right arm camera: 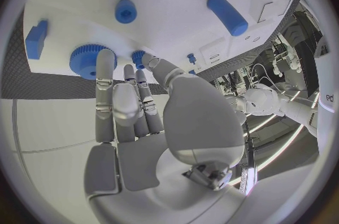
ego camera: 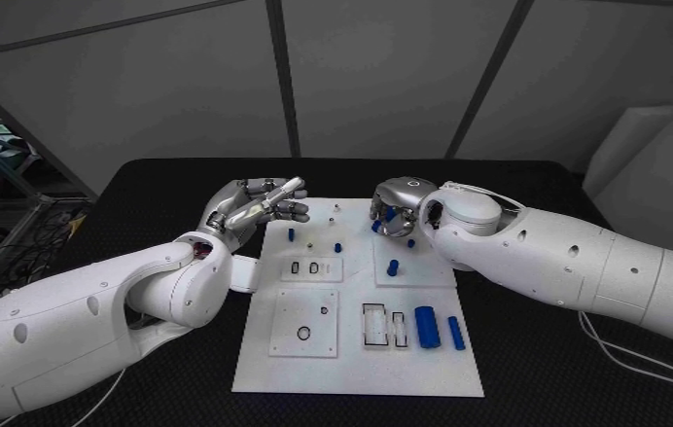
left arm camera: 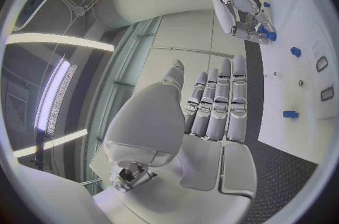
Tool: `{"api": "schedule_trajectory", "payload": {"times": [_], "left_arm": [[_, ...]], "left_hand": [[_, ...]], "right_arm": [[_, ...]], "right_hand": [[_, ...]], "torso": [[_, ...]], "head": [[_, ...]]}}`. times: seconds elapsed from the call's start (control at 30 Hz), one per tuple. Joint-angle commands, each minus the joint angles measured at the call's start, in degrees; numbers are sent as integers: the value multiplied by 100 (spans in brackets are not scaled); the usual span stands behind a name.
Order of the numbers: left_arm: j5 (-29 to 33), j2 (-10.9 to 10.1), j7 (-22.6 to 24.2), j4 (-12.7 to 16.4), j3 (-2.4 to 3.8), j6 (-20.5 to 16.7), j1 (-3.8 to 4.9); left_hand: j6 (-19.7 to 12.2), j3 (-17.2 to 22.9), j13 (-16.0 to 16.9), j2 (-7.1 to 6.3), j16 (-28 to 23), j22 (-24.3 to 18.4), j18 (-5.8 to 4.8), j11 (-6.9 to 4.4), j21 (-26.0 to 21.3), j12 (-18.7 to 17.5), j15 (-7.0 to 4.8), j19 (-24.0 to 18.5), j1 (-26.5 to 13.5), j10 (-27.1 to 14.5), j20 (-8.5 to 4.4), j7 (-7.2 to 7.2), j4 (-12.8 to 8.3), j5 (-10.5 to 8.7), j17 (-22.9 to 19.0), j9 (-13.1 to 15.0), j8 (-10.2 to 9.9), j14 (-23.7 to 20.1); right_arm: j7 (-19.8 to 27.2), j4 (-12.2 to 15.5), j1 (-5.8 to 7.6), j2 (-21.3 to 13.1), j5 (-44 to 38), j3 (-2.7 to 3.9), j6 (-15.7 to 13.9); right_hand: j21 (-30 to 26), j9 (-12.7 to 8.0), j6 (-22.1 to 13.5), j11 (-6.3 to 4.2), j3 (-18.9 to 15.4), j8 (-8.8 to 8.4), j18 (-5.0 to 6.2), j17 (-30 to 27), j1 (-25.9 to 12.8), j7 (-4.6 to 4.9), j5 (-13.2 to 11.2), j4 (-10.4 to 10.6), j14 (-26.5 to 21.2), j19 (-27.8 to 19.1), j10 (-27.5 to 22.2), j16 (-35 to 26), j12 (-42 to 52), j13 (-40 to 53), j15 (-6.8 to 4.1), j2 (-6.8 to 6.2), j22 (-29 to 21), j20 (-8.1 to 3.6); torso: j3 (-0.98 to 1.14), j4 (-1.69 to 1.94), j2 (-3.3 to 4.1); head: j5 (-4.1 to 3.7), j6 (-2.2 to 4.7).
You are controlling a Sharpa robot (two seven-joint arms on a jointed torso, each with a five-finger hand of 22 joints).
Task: Assemble the parts on the task board
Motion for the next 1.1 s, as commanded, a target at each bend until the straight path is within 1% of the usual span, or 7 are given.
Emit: {"api": "schedule_trajectory", "payload": {"times": [0.03, 0.2, 0.33, 0.53, 0.83, 0.97, 1.1], "left_arm": [[-46, 5, 23, -8, 6, 90, 8], [-45, 7, 21, -21, 6, 98, 8], [-45, 8, 20, -24, 6, 101, 8], [-45, 7, 17, -22, 6, 108, 9], [-45, -8, 5, -23, 6, 112, 9], [-45, -22, 2, -32, 6, 106, 9], [-45, -29, 9, -45, 6, 105, 9]], "left_hand": [[9, -33, -10, 10, -33, 7, -72, 21, 27, -20, 18, 18, -40, 1, 11, 20, 15, -9, 9, -9, -25, 21], [8, -38, -10, 14, -37, 10, -73, 22, 31, -26, 19, 14, -45, 0, 12, 22, 17, -9, 14, -9, -29, 21], [8, -38, -10, 14, -37, 10, -73, 22, 31, -26, 19, 14, -45, 0, 12, 22, 17, -9, 14, -9, -29, 21], [8, -42, -10, 20, -41, 12, -74, 24, 35, -33, 21, 9, -52, -1, 13, 24, 20, -9, 19, -9, -34, 21], [7, -43, -10, 22, -43, 13, -74, 25, 36, -35, 22, 7, -53, -2, 13, 25, 21, -9, 20, -9, -36, 20], [6, -48, -10, 32, -51, 16, -75, 28, 41, -44, 24, -2, -61, -4, 15, 28, 24, -9, 27, -9, -43, 17], [5, -56, -10, 38, -65, 19, -78, 31, 46, -55, 30, -17, -68, -5, 18, 31, 26, -9, 34, -9, -51, 5]], "right_arm": [[1, -11, 13, 16, -42, 2, 163], [19, -56, 12, 49, -24, 0, 183], [21, -86, 12, 70, -16, -1, 179], [32, -134, 12, 97, 1, -5, 120], [103, 13, 12, -10, 90, -7, -499], [95, 163, 11, -113, 152, -5, -767], [25, 226, 15, -126, 213, -4, -1202]], "right_hand": [[33, 6, 44, -10, 41, 17, 76, 28, 44, 4, -26, 8, 147, -28, 40, 32, 10, 2, 5, -15, 10, 4], [97, 18, 130, -16, 165, 46, 77, 104, 68, 21, -42, 47, 149, -39, 124, 108, 27, 7, -1, 18, 45, -3], [170, 36, 286, -21, 334, 104, 77, 158, 142, 39, -190, 67, 145, -64, 245, 169, 53, 12, -8, 82, 89, -13], [247, 35, 367, -27, 468, 121, 77, 217, 188, 46, -242, 81, 142, -95, 311, 229, 48, 12, -12, 92, 135, -17], [369, 38, 485, -50, 648, 149, 79, 321, 252, 45, -334, 112, 142, -129, 440, 324, 65, 25, -38, 128, 205, -22], [380, 39, 497, -51, 655, 152, 78, 330, 247, 48, -333, 118, 141, -133, 446, 333, 63, 24, -42, 117, 211, -21], [432, 31, 505, -39, 703, 140, 78, 406, 242, 60, -236, 116, 146, -147, 407, 389, 25, 14, -38, 40, 240, -17]], "torso": [[0, 0, 4], [-3, 4, 8], [-3, 3, 9], [-3, 0, 18], [1, -6, 19], [-4, -6, 20], [-8, -3, 29]], "head": [[2, -18], [13, -31], [19, -33], [19, -40], [43, -76], [61, -46], [75, -31]]}}
